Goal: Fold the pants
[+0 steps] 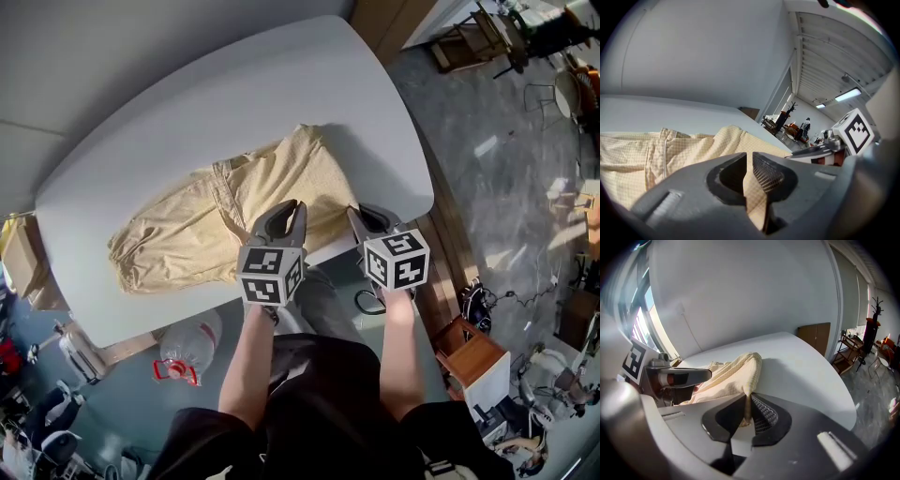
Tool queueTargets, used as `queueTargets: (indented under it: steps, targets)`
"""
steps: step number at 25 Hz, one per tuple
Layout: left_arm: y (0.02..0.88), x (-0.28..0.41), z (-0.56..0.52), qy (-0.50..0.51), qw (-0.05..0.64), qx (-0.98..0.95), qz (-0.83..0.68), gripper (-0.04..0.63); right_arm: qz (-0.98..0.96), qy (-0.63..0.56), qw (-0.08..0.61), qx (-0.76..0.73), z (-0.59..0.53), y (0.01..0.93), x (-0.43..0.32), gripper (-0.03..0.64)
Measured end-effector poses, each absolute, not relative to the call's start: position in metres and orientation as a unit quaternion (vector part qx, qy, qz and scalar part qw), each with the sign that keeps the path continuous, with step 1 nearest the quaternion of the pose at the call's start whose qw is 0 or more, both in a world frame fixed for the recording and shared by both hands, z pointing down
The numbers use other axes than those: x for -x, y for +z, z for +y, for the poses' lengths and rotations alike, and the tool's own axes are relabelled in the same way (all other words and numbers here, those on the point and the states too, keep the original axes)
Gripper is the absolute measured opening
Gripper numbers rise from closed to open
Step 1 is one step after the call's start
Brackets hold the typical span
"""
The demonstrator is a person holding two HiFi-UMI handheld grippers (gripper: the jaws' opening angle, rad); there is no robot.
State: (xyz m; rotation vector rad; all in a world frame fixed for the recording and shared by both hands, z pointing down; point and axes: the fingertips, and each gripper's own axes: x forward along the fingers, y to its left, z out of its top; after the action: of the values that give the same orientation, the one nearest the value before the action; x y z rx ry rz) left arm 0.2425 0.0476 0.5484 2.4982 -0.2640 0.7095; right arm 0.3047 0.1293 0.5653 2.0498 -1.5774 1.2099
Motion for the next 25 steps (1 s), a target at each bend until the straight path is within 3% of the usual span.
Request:
queueTargets:
  steps: [4, 14, 25]
  targets:
    - [0.536, -0.229, 0.027, 0.244, 0.267, -0.923, -0.131, 0.003, -0.565, 0.392, 0.148, -0.711, 0.113, 0.54, -0.305, 0.034]
    - [0.501, -0.167, -0.028, 0.194, 0.272, -0.918, -0.212, 0.003, -0.621, 0.316, 0.176, -0.695, 0.048, 0.474, -0.276, 0.034]
    - [0.452, -0.029, -0.112, 0.126, 0.258, -0.896, -0.338, 0.003, -0.704, 0.231, 0.215, -0.636, -0.055, 0.416, -0.17, 0.032]
